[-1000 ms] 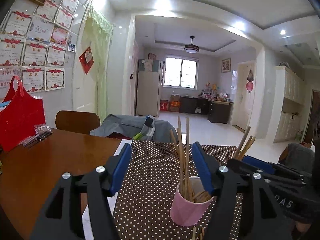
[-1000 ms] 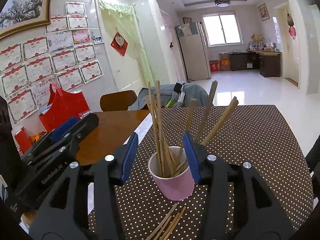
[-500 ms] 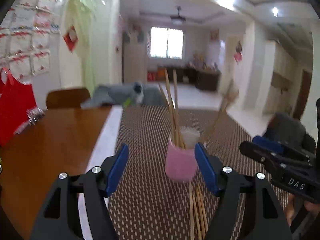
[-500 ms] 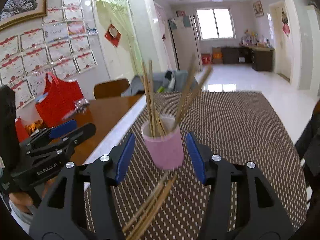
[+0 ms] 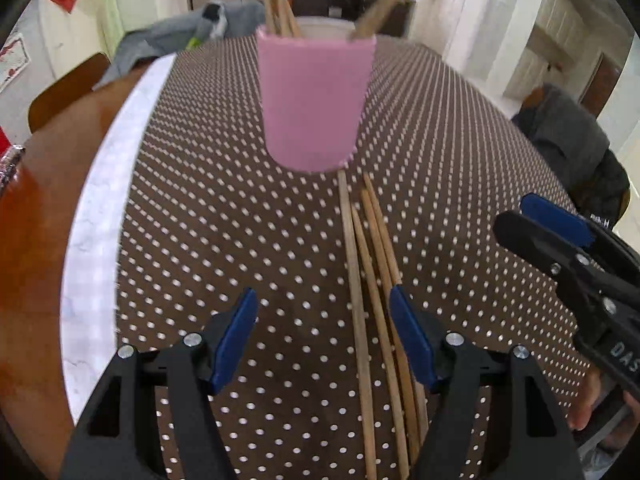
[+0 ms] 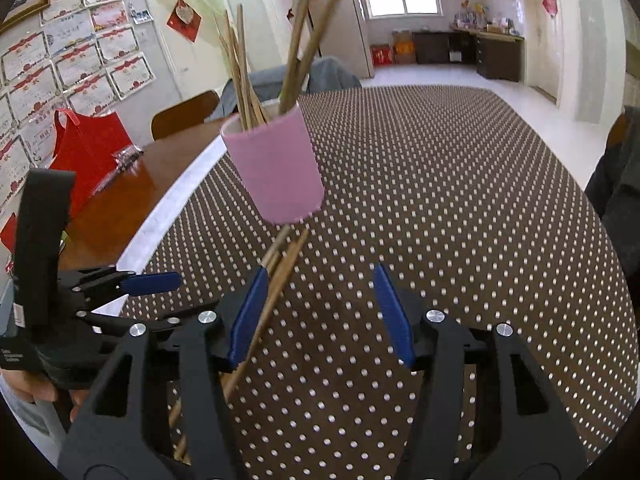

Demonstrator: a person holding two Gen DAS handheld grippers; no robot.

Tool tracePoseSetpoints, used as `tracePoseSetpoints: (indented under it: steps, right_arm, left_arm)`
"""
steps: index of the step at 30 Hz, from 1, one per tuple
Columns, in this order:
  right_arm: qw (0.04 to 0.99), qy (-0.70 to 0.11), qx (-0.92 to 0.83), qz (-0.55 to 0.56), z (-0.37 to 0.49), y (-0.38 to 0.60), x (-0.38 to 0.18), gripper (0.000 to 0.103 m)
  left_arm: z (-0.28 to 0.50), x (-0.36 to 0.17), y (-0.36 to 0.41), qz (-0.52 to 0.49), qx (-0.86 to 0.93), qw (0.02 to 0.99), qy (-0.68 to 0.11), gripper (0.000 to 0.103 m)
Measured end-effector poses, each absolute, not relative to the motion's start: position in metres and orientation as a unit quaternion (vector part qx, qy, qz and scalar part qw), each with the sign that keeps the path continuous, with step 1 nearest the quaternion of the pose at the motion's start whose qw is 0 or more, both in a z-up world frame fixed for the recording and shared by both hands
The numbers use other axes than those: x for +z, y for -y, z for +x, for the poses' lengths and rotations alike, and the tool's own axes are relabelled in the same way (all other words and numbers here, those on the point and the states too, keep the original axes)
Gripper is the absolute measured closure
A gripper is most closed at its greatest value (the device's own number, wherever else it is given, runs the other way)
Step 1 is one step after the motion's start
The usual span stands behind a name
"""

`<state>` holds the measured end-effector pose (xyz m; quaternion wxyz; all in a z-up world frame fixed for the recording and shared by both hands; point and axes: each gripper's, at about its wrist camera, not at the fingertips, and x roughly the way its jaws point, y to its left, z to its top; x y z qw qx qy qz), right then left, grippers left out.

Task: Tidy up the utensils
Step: 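Lower both open tools back toward the remaining chopsticks on the table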

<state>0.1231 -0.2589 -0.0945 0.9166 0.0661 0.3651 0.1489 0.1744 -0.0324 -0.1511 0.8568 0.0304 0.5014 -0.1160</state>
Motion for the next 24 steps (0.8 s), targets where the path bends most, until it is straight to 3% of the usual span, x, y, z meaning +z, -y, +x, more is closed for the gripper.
tracePoseSetpoints:
  steps: [21, 24]
  right_arm:
    - [0.898, -0.403, 0.156, 0.08, 0.133, 0.257, -0.118, 0.047]
    - [0.898, -0.405, 0.155, 0.079, 0.132, 0.258, -0.119, 0.046]
  left_arm:
    - [0.206, -0.165, 0.027, 0.032, -0.102, 0.841, -0.531, 0.036]
    - [0.208, -0.165, 0.018, 0.028, -0.094, 0.841, -0.531, 0.045]
